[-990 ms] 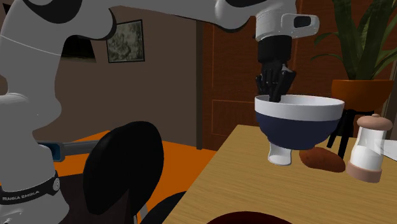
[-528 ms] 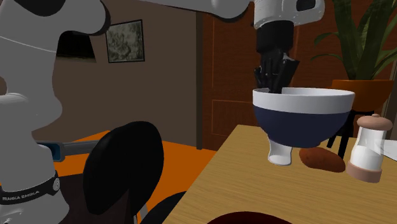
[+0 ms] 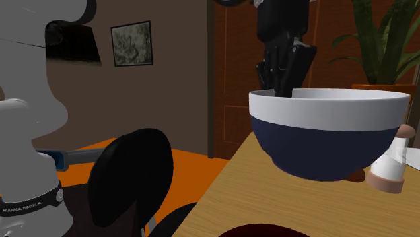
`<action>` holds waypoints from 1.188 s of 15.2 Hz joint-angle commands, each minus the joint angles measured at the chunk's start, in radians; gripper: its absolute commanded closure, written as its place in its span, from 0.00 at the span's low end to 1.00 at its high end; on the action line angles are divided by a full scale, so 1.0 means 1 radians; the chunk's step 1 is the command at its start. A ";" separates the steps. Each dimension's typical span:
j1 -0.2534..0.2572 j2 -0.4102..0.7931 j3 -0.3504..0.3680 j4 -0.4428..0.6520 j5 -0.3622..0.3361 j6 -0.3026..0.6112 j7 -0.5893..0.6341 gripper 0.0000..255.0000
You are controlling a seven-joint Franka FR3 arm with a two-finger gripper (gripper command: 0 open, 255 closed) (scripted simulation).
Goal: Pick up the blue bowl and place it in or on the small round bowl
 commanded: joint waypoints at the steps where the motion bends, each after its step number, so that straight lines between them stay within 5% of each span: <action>1: -0.021 -0.029 -0.016 -0.036 -0.004 0.011 -0.038 1.00; 8: -0.096 -0.094 -0.076 -0.102 -0.011 0.026 -0.174 1.00; 18: -0.095 -0.092 -0.076 -0.235 -0.012 0.159 -0.164 1.00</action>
